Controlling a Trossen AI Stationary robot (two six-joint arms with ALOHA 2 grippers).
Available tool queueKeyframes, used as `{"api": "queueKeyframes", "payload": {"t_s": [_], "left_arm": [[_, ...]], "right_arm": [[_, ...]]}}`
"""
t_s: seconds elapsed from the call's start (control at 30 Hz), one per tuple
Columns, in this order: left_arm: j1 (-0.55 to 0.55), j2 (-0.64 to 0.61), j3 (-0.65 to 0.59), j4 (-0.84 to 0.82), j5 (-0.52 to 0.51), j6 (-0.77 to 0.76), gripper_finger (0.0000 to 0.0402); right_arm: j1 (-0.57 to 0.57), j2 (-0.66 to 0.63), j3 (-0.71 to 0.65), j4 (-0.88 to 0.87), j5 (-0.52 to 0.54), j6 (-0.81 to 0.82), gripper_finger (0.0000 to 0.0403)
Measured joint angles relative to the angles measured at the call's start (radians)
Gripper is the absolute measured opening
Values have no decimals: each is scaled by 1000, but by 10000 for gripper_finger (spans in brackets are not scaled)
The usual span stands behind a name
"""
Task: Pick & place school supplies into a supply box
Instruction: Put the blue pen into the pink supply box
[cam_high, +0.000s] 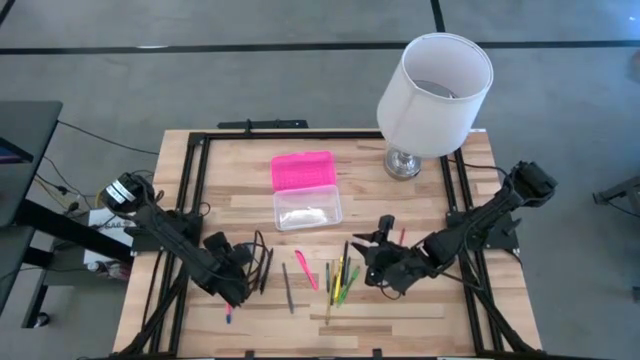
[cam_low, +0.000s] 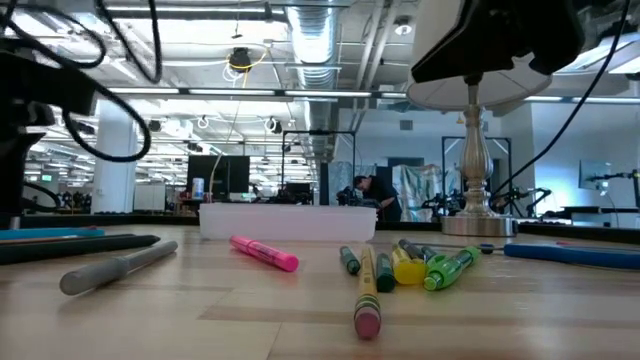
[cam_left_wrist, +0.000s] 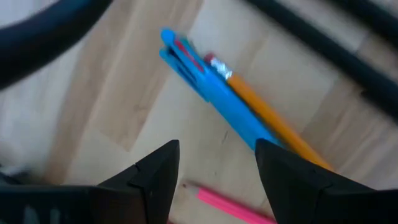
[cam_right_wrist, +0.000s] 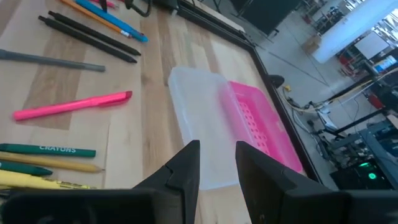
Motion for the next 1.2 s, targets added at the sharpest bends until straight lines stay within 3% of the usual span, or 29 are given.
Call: {"api": "queueKeyframes", "payload": {"t_s": [0.5, 0.73, 1.0, 1.2], "left_arm": [[-13, -104, -32, 57, -86, -26, 208], [7, -104, -164, 275, -39, 4, 208], [7, -122, -179, 277, -35, 14, 208], [8, -206, -180, 228, -49, 38, 208]], "right_arm": [[0, -1, 0, 4, -1, 1, 100], [0, -1, 0, 4, -4, 1, 100], [0, -1, 0, 4, -4, 1, 100], [0, -1, 0, 4, -4, 2, 100]]}}
